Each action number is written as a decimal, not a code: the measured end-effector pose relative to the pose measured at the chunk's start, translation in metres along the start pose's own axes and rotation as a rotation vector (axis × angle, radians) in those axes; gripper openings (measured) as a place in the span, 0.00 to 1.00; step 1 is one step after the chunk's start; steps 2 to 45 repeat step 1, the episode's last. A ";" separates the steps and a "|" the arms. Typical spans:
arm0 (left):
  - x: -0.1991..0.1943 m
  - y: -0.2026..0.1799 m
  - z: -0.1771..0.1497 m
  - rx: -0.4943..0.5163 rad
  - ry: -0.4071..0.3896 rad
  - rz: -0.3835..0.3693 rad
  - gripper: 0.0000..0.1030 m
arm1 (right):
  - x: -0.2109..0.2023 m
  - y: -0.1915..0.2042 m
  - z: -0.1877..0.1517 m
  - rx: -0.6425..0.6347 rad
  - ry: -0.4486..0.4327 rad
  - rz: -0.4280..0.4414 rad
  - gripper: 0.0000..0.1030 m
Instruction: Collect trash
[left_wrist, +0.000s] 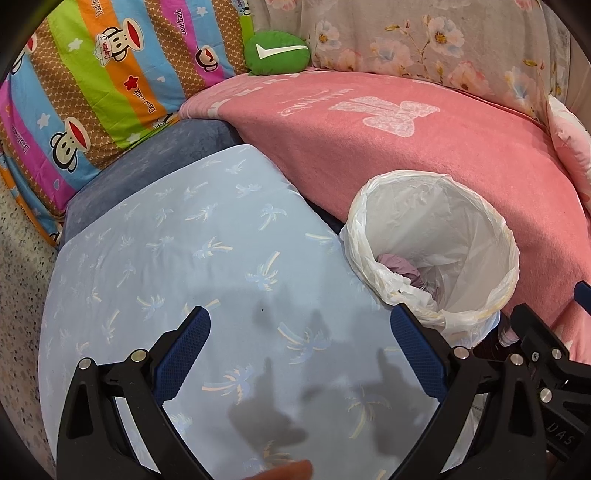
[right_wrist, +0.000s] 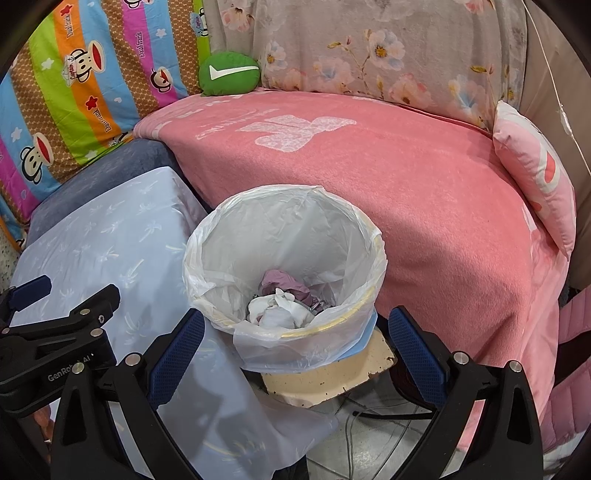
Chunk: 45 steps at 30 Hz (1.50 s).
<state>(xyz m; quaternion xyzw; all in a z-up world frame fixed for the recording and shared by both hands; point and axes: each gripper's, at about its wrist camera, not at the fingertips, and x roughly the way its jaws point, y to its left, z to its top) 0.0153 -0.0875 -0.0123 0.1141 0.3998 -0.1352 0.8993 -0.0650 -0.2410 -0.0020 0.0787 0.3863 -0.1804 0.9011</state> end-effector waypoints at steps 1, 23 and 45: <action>0.000 0.000 0.000 0.001 0.000 -0.001 0.91 | 0.000 0.000 0.001 0.000 -0.001 0.000 0.96; 0.000 0.000 0.000 0.001 0.000 -0.001 0.91 | 0.000 0.000 0.001 0.000 -0.001 0.000 0.96; 0.000 0.000 0.000 0.001 0.000 -0.001 0.91 | 0.000 0.000 0.001 0.000 -0.001 0.000 0.96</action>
